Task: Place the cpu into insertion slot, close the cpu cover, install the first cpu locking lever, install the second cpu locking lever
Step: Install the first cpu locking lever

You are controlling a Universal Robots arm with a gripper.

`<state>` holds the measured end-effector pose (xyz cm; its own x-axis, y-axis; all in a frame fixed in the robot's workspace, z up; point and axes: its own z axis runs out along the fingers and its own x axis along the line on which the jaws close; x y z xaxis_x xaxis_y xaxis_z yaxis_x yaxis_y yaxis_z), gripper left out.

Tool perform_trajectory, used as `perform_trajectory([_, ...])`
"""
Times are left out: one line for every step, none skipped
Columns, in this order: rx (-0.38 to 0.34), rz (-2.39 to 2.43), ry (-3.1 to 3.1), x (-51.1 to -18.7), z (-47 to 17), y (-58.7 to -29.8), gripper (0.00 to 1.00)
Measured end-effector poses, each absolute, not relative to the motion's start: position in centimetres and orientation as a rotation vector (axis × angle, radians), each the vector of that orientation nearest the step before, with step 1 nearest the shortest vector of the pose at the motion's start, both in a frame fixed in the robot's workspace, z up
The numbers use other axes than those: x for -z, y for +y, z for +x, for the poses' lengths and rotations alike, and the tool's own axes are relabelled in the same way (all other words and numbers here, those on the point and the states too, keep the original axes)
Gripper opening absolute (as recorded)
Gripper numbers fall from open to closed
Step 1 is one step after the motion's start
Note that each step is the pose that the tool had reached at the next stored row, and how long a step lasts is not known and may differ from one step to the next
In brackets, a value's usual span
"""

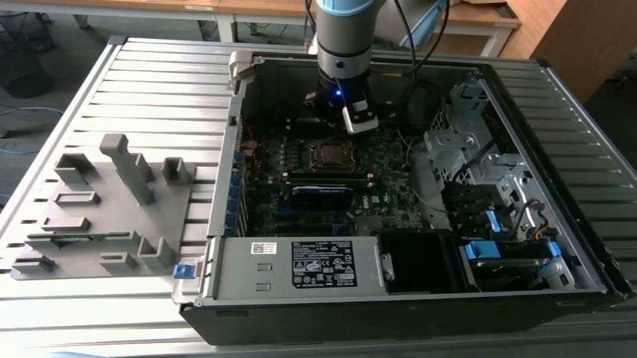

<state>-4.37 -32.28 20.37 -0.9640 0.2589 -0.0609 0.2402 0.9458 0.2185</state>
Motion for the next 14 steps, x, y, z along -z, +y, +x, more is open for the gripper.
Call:
perform_trajectory([-0.321,0.389,3.009,-20.34,-4.37,-32.28,0.10])
perform_trajectory([-0.321,0.391,3.007,-20.30,-4.37,-32.28,0.10])
perform_trajectory([-0.321,0.394,3.006,-20.28,-4.37,-32.28,0.10])
perform_trajectory([-0.321,0.396,3.004,-20.26,-4.37,-32.28,0.10])
perform_trajectory([-0.321,0.398,3.004,-20.26,-4.37,-32.28,0.10])
perform_trajectory([-0.323,0.401,3.002,-20.25,-4.37,-32.28,0.10])
perform_trajectory([-0.325,0.404,3.001,-20.24,-4.37,-32.28,0.10])
perform_trajectory([-0.327,0.407,3.000,-20.24,-4.37,-32.28,0.10])
perform_trajectory([-0.329,0.411,2.999,-20.24,-4.37,-32.28,0.10])
perform_trajectory([-0.330,0.414,2.998,-20.24,-4.38,-32.27,0.10])
perform_trajectory([-0.331,0.416,2.997,-20.24,-4.39,-32.27,0.10])
perform_trajectory([-0.331,0.416,2.997,-20.24,-4.39,-32.27,0.10])
perform_trajectory([-0.331,0.417,2.997,-20.24,-4.39,-32.28,0.10])
perform_trajectory([-0.331,0.417,2.997,-20.24,-4.40,-32.27,0.10])
